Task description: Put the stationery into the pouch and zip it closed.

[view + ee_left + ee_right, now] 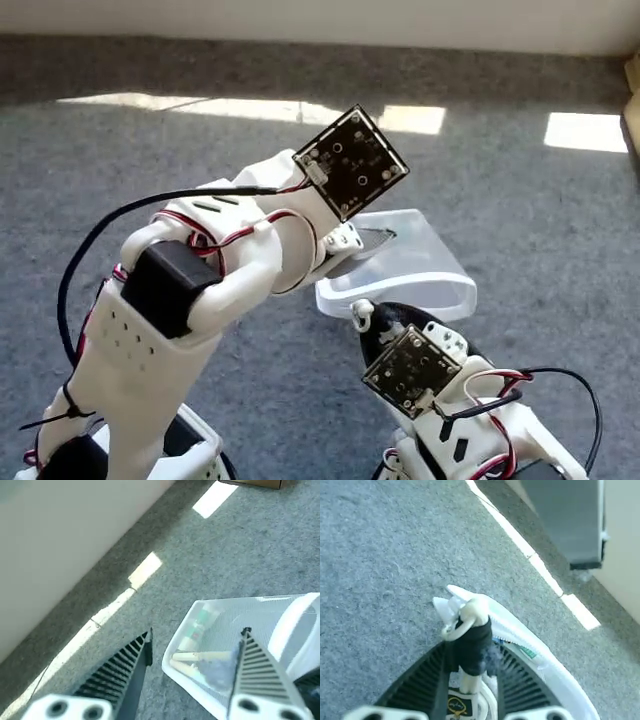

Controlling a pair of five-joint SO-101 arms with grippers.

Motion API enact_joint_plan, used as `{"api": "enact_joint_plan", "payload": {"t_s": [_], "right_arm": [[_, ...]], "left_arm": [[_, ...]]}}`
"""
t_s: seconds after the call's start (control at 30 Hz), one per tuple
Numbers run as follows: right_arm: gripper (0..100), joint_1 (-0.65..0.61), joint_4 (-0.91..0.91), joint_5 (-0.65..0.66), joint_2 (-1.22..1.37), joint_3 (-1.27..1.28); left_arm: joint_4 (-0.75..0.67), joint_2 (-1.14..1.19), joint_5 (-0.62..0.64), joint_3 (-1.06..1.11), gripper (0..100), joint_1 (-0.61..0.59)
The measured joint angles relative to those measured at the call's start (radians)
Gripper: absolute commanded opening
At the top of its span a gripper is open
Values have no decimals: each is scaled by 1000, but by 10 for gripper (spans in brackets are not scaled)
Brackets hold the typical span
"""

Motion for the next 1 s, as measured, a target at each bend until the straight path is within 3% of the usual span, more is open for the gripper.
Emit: {"api": "enact_joint_plan", "payload": {"t_s": [0.3,0.53,1.0], "right_arm": [[5,78,-2,0,0,0],[5,149,-41,0,0,0],[5,155,-51,0,0,0]], "left_arm": [[212,0,0,-120,282,-64],[367,-2,-89,-153,284,-100],[377,-2,-137,-44,280,60]]}}
